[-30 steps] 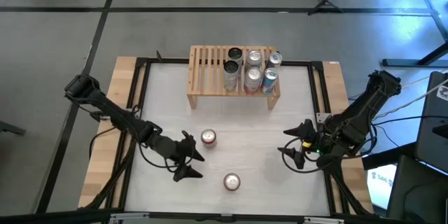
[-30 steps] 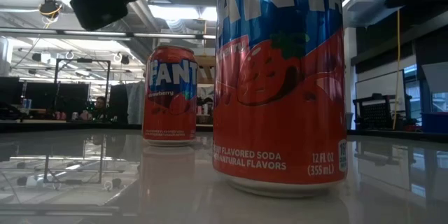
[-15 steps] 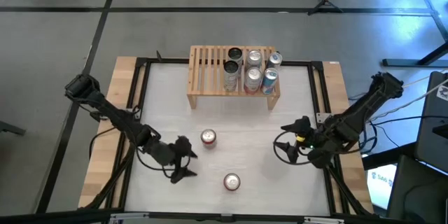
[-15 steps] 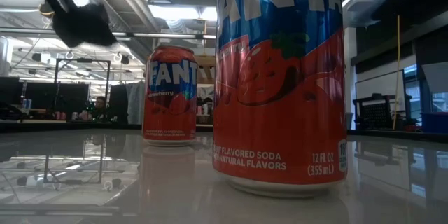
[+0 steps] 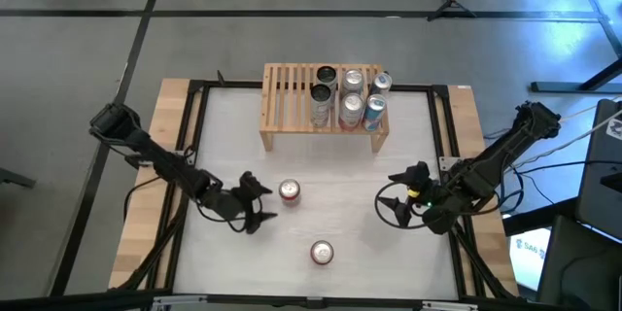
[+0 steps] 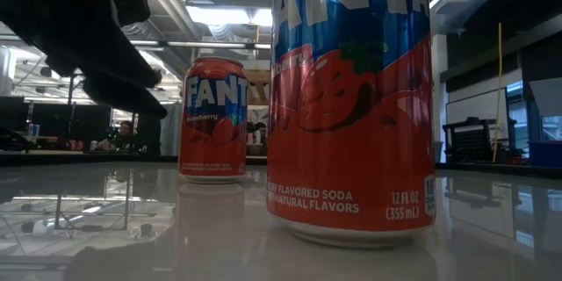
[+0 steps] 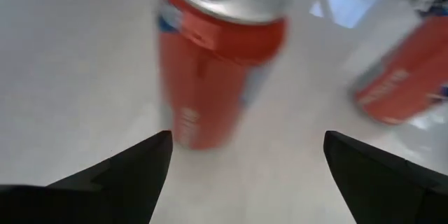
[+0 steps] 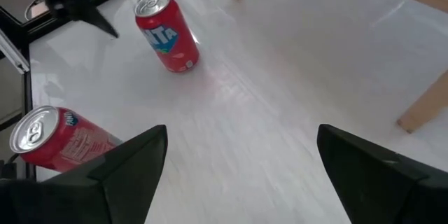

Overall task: Place canned beverage on shelf
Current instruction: Put the top red soda can on the shelf

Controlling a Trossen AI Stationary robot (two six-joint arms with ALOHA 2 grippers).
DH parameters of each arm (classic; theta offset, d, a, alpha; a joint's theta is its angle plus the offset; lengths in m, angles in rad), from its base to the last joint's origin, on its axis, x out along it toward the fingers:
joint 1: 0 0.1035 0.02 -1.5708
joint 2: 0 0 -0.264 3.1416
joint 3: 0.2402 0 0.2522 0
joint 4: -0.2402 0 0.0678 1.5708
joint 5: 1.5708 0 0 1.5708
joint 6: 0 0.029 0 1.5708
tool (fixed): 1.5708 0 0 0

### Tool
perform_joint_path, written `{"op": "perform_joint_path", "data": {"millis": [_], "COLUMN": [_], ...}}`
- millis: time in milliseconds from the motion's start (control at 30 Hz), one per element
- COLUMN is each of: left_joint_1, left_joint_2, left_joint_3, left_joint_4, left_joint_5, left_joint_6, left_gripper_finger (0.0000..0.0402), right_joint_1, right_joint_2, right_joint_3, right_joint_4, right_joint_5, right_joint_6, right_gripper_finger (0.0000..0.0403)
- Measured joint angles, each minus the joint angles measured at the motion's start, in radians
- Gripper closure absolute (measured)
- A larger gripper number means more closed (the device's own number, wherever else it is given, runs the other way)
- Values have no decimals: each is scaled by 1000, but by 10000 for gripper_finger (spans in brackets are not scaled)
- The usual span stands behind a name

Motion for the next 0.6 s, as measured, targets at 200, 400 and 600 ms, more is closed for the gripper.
{"op": "perform_joint_path", "data": {"millis": [200, 400, 600], "left_joint_1": [69, 139, 176], "left_joint_2": [38, 135, 216], "left_joint_3": [-5, -5, -5], "left_joint_4": [59, 226, 393], "left_joint_5": [-37, 73, 85], "left_joint_6": [144, 229, 183], "left_gripper_finger": [36, 36, 36], "right_joint_1": [0, 0, 0], "right_joint_2": [0, 0, 0], "right_joint_3": [0, 0, 0], "right_joint_4": [1, 8, 8], "right_joint_5": [0, 1, -4], "right_joint_6": [0, 5, 27], "right_gripper_finger": [42, 42, 42]}}
